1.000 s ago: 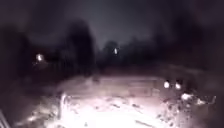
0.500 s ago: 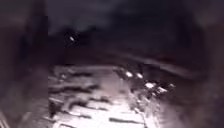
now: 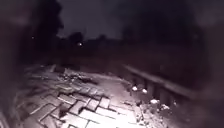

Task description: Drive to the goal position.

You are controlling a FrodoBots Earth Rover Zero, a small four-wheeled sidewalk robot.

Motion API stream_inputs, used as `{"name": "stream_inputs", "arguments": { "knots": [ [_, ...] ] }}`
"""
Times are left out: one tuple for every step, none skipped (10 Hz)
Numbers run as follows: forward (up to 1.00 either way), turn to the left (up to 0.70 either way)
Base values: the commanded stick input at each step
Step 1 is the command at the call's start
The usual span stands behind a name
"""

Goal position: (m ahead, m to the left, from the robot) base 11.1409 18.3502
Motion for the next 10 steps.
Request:
{"name": "stream_inputs", "arguments": {
  "knots": [
    [0.70, 0.00],
    [0.70, 0.00],
    [0.70, 0.00],
    [0.70, 0.00],
    [0.70, 0.00],
    [0.70, 0.00],
    [0.70, 0.00],
    [0.70, 0.00],
    [0.70, 0.00],
    [0.70, 0.00]
  ]
}}
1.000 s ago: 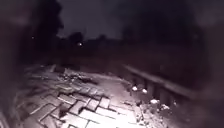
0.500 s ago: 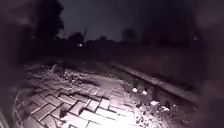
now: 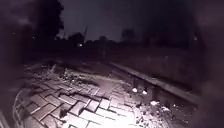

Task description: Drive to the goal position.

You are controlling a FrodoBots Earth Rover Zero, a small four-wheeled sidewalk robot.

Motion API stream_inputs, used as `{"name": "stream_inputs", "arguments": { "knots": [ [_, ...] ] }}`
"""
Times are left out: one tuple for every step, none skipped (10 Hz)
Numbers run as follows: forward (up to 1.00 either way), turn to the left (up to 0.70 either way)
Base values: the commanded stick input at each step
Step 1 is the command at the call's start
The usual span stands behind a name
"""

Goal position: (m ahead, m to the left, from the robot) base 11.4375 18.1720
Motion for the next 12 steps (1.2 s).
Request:
{"name": "stream_inputs", "arguments": {
  "knots": [
    [0.70, 0.00],
    [0.70, 0.00],
    [0.70, 0.00],
    [0.70, 0.00],
    [0.70, 0.00],
    [0.70, 0.00],
    [0.70, 0.00],
    [0.70, 0.00],
    [0.70, 0.00],
    [0.70, 0.00],
    [0.70, 0.00],
    [0.70, 0.00]
  ]
}}
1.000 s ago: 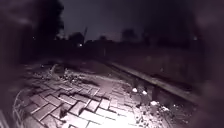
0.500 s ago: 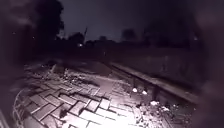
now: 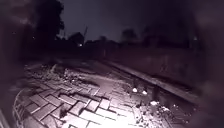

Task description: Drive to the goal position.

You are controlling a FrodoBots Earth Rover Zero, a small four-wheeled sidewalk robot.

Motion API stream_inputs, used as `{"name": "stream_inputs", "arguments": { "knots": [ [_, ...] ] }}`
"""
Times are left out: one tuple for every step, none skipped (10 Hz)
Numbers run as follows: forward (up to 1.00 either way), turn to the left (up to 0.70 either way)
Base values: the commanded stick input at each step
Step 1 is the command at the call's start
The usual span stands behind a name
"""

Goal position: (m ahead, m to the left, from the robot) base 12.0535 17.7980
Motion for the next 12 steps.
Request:
{"name": "stream_inputs", "arguments": {
  "knots": [
    [0.70, 0.00],
    [0.70, 0.00],
    [0.70, 0.00],
    [0.70, 0.00],
    [0.70, 0.00],
    [0.70, 0.00],
    [0.70, 0.00],
    [0.70, 0.00],
    [0.70, 0.00],
    [0.70, 0.00],
    [0.70, 0.00],
    [0.70, 0.00]
  ]
}}
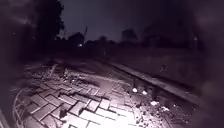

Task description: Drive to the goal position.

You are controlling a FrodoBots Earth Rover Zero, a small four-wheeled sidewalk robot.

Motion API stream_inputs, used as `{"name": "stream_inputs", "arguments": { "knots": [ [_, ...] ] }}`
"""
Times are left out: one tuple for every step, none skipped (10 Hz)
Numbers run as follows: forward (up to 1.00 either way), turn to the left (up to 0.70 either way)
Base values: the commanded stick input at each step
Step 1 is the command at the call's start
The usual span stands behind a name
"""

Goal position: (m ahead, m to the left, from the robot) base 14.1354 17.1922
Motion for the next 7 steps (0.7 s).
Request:
{"name": "stream_inputs", "arguments": {
  "knots": [
    [0.70, 0.00],
    [0.70, 0.00],
    [0.70, 0.00],
    [0.70, 0.00],
    [0.70, 0.00],
    [0.70, 0.00],
    [0.70, 0.00]
  ]
}}
